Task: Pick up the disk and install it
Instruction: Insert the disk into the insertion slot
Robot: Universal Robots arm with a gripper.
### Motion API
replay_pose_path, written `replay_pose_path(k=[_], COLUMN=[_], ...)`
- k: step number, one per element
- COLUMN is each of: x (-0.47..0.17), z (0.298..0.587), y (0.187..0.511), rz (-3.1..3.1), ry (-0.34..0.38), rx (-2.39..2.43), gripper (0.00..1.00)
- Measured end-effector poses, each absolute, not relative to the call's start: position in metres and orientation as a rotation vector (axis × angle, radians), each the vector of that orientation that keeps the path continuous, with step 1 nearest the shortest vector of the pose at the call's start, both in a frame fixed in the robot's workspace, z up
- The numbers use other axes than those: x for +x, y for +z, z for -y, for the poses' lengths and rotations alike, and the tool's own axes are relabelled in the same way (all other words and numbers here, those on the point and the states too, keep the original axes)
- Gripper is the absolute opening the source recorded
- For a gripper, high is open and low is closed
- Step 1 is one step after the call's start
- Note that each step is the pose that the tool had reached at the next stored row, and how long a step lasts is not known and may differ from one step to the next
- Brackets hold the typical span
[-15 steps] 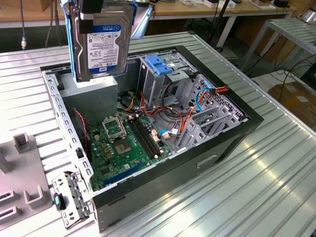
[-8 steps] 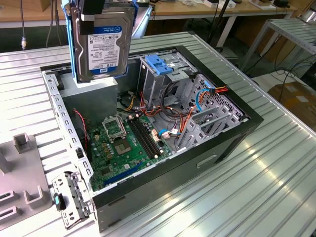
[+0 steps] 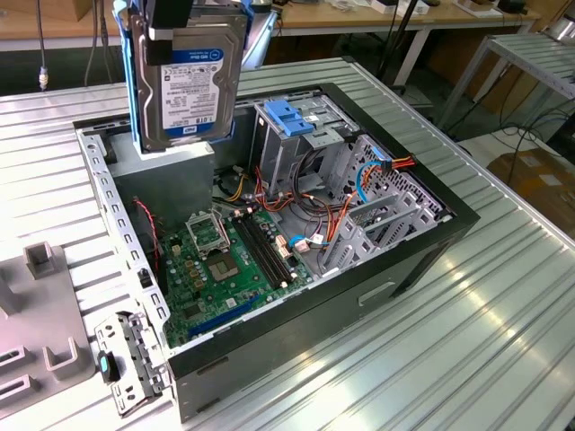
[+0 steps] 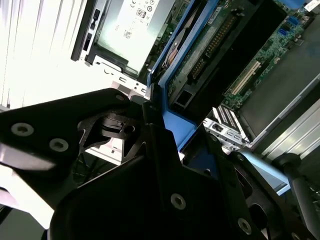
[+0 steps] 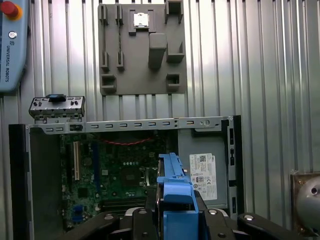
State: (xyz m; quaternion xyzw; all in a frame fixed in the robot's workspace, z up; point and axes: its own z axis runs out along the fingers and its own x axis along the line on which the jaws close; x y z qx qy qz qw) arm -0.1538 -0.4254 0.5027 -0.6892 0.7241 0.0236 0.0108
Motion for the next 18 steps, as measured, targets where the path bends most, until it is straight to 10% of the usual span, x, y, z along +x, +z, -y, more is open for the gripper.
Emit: replay_pose_path(k=[18], x=[-0.154], z=[0.437], y=[0.503], rz=[-2.259], ry=[0.074], rx=[-2.150], gripper=[0.37])
